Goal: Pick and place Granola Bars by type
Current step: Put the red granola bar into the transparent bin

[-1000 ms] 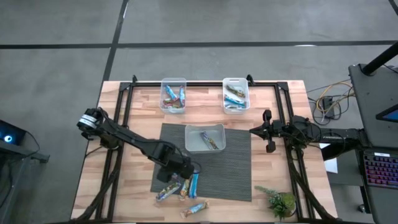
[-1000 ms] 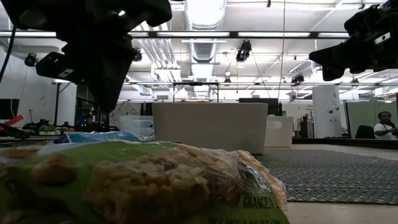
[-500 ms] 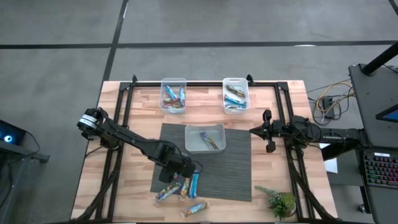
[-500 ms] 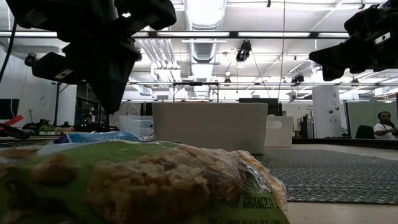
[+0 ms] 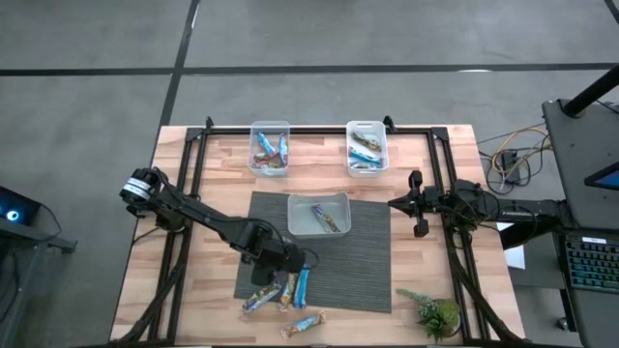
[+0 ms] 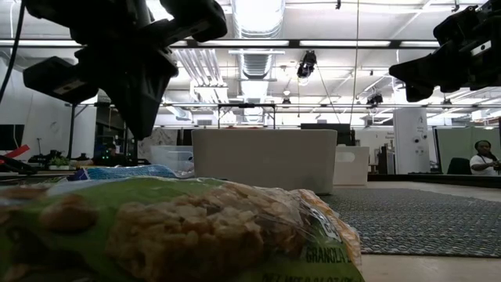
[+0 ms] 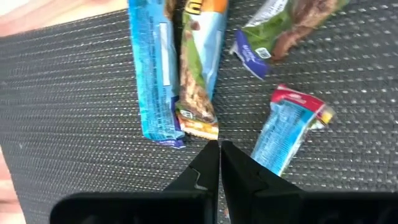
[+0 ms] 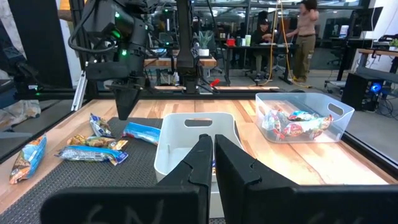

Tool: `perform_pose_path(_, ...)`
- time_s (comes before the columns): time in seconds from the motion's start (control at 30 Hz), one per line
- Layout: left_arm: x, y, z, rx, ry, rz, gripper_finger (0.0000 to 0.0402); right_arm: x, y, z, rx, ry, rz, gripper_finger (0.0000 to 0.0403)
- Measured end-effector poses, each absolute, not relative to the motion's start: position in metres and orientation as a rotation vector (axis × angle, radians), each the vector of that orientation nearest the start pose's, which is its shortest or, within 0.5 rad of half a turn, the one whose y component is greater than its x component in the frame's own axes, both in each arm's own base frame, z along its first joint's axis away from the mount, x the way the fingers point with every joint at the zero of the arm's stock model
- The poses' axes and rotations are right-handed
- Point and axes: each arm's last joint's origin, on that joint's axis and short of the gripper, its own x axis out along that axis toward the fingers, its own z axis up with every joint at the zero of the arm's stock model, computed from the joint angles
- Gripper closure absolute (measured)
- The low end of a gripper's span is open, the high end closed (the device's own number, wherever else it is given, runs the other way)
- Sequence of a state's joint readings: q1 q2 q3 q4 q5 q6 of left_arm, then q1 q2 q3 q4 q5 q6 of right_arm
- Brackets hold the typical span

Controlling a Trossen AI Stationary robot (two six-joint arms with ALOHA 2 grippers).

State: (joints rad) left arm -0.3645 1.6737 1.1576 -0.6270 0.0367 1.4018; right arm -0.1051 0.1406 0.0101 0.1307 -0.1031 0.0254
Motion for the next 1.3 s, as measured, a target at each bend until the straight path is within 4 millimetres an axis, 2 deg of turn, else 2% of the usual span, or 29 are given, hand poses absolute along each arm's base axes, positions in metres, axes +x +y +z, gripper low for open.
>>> perform_pose_path(0.23, 0.3093, -0.1194, 0.2102, 1.384, 0.693, -1.089, 0.0401, 0.1056, -0.0082, 0.1681, 0.025, 0.0, -0.002, 0.0394)
perform_pose_path(0.47, 0.3105, -0.1216, 0.2111, 1.243, 0.7, -1.059, 0.0401, 0.1056, -0.0082, 0.1681, 0.025, 0.0, -0.002, 0.0394)
perform_pose_path(0.87, 0.311, -0.1217, 0.2114, 1.201, 0.715, -1.034, 0.0401, 0.1056, -0.0082, 0.1681, 0.025, 0.0, -0.003, 0.0394)
perform_pose_path(1.03, 0.3122, -0.1212, 0.2118, 1.126, 0.766, -0.951, 0.04, 0.1056, -0.0082, 0.1681, 0.025, 0.0, -0.002, 0.0394)
perform_pose_path(1.17, 0.3125, -0.1207, 0.2119, 1.082, 0.792, -0.914, 0.0379, 0.1056, -0.0082, 0.1681, 0.025, 0.0, -0.002, 0.0394)
perform_pose_path(1.3, 0.3127, -0.1202, 0.2118, 1.107, 0.791, -0.91, 0.033, 0.1056, -0.0082, 0.1681, 0.025, 0.0, -0.003, 0.0394)
